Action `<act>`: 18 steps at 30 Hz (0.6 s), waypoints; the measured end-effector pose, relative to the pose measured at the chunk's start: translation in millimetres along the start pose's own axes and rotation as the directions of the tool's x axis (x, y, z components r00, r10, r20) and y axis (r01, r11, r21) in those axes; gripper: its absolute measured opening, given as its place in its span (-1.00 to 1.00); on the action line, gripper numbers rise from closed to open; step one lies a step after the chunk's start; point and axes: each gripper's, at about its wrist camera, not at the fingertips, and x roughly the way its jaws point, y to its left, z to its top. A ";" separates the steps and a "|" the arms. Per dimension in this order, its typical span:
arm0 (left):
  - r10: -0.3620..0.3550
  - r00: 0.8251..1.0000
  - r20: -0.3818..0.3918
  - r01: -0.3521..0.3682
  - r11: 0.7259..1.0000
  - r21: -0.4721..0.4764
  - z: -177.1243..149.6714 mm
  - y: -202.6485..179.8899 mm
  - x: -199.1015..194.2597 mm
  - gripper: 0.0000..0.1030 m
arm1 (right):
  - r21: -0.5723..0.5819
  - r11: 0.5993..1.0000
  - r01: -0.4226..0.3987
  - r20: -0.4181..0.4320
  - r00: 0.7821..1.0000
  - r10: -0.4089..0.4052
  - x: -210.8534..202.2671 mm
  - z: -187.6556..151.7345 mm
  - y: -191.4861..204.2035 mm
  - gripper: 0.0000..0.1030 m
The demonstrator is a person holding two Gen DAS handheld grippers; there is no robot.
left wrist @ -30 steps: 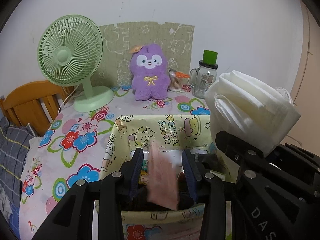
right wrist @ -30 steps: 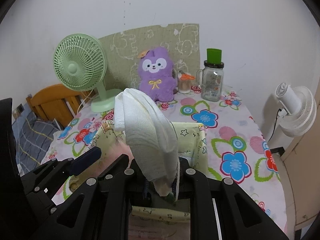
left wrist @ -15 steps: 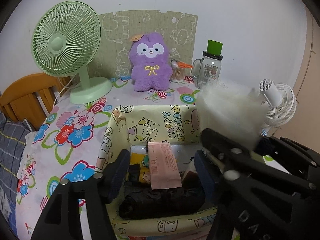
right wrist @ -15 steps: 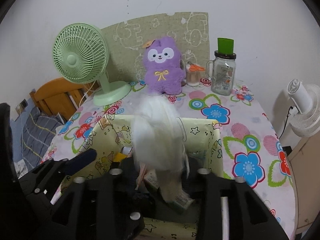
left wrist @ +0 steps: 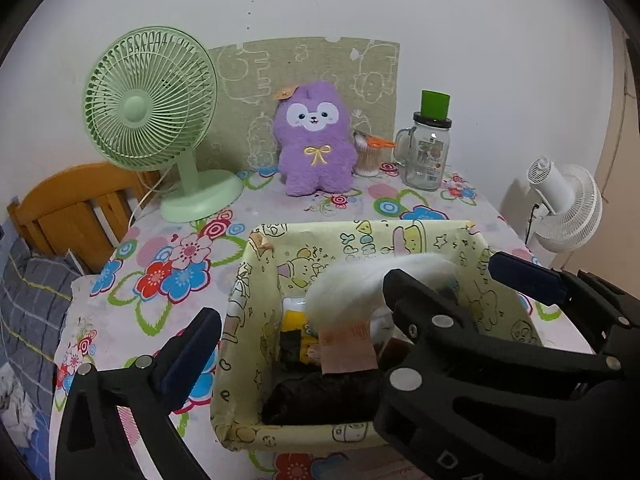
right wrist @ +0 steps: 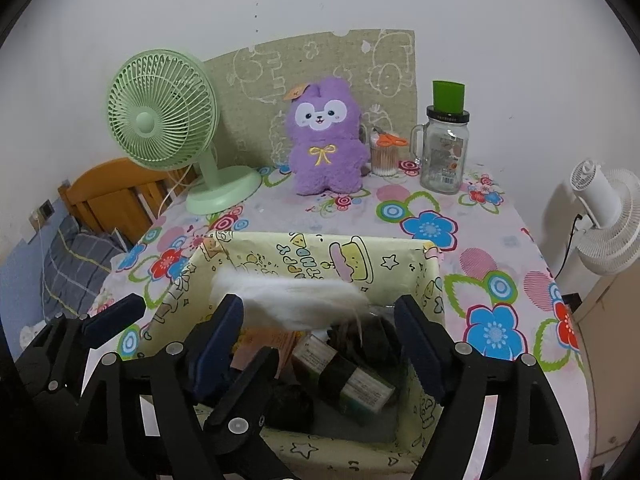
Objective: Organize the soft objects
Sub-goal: 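Drop the pink package into the box with the left tool while the right tool drops the tissue pack, then withdraw both tools from the box toward the clear plastic tubes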
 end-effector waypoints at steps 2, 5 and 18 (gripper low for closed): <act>-0.008 1.000 0.002 0.008 1.000 0.001 -0.7 0.0 -2.8 0.99 | -0.002 1.000 0.005 0.003 1.000 -0.004 -4.4 -1.2 0.7 0.57; -0.013 1.000 0.013 0.013 1.000 0.009 -2.3 -1.4 -8.7 0.99 | -0.001 1.000 0.007 0.007 1.000 -0.007 -10.6 -3.4 0.9 0.58; -0.045 0.997 0.058 0.045 0.999 -0.006 -10.7 -6.0 -36.3 0.98 | 0.004 1.000 0.017 0.043 0.999 -0.018 -41.5 -11.4 5.4 0.75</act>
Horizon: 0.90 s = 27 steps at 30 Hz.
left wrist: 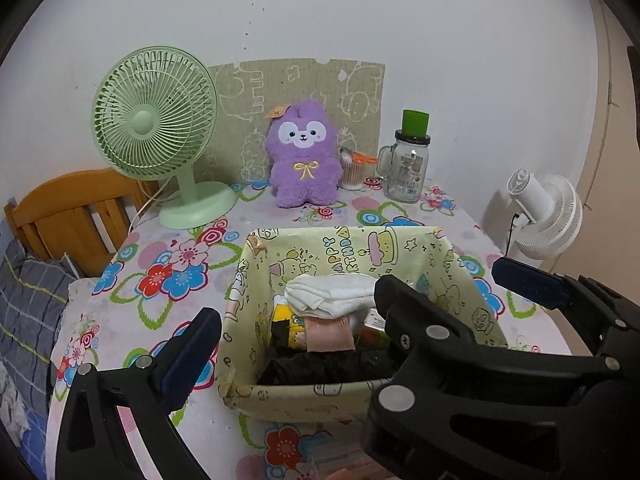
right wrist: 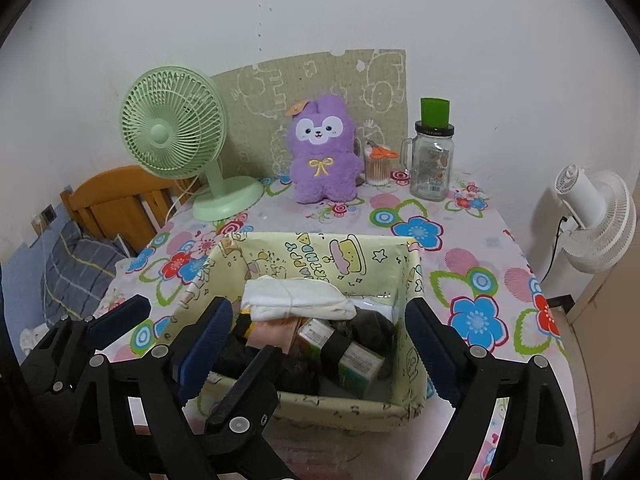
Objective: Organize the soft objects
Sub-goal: 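Withdraw both tools from the box toward the clear plastic tubes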
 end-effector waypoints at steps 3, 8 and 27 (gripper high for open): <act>-0.008 1.000 0.001 0.008 1.000 -0.001 -1.3 -0.9 -5.6 0.86 | 0.001 1.000 0.005 0.006 1.000 -0.005 -6.8 -1.1 0.6 0.75; -0.021 1.000 -0.001 0.021 1.000 0.007 -6.4 -4.6 -16.5 0.86 | 0.003 1.000 0.008 0.016 1.000 -0.008 -20.0 -6.3 1.3 0.76; -0.077 0.997 0.031 0.077 0.997 0.008 -33.5 -14.4 -50.8 0.84 | -0.004 0.999 0.049 0.039 0.998 -0.048 -58.7 -34.7 4.6 0.85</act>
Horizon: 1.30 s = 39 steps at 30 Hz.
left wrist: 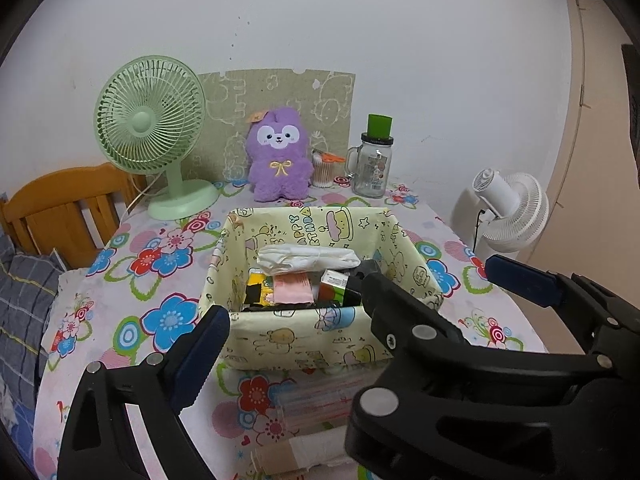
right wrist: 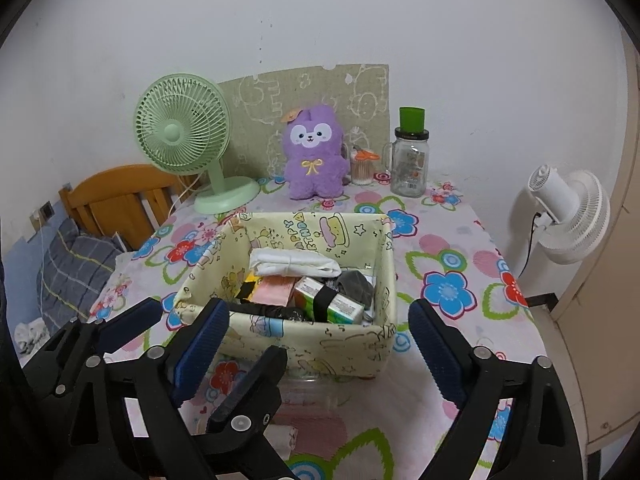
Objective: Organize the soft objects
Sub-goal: 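Withdraw both tools from the box toward the clear plastic tubes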
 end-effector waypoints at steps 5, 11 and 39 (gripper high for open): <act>-0.010 1.000 0.011 0.010 1.000 -0.001 -7.5 0.4 -9.7 0.84 | -0.002 1.000 0.008 0.013 1.000 -0.008 -9.6 -7.3 2.7 0.89; 0.041 0.998 -0.040 -0.042 0.999 -0.020 -18.0 5.8 -12.8 0.88 | -0.012 1.000 0.015 -0.004 1.000 -0.015 -13.6 -18.5 8.9 0.89; 0.026 0.998 -0.059 -0.028 0.999 -0.026 -69.9 9.0 -12.3 0.86 | -0.005 1.000 -0.027 -0.058 0.998 0.026 -8.2 -71.3 13.0 0.89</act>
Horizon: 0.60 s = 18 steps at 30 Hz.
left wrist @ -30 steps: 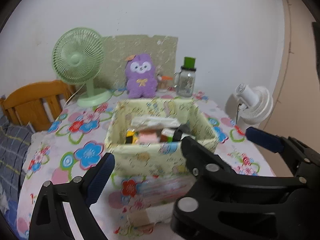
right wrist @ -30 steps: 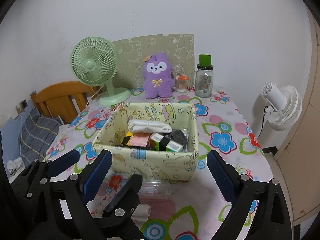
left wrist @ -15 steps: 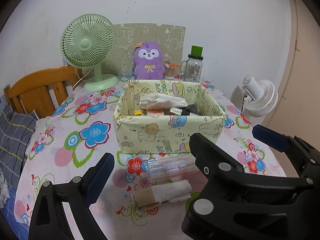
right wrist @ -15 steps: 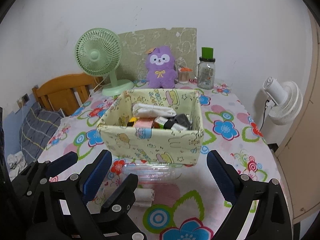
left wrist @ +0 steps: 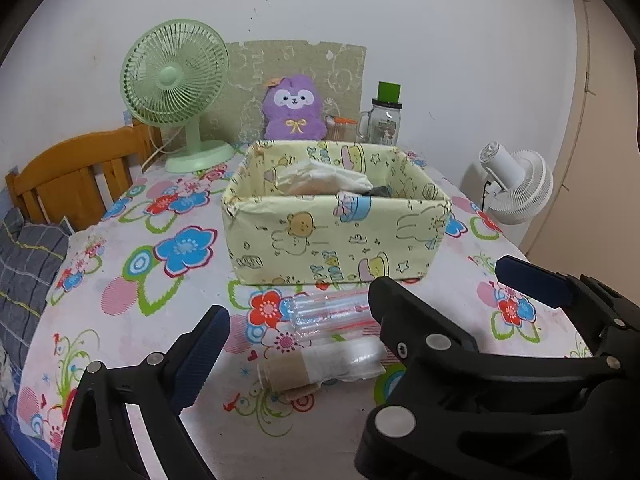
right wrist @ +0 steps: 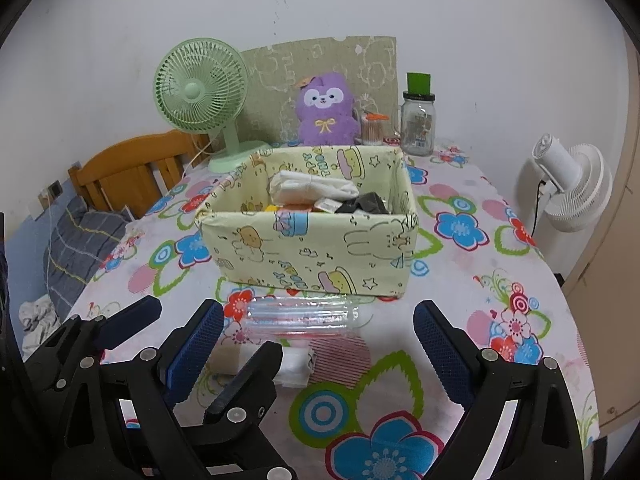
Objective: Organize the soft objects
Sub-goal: 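Withdraw both tools from the box toward the clear plastic tubes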
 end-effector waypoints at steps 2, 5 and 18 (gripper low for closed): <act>-0.008 1.000 -0.016 0.008 1.000 -0.009 -2.8 1.3 5.5 0.86 | 0.003 1.000 0.004 -0.013 1.000 -0.004 4.7 -2.7 -1.0 0.89; 0.000 1.000 -0.028 -0.001 1.000 -0.009 -6.7 1.1 11.5 0.86 | 0.005 1.000 0.009 -0.030 1.000 -0.008 11.3 -5.8 -2.7 0.89; -0.014 0.993 -0.114 0.015 1.000 0.003 -20.7 -2.2 47.5 0.87 | 0.001 0.999 0.036 -0.105 0.994 -0.036 43.4 -20.8 -15.4 0.89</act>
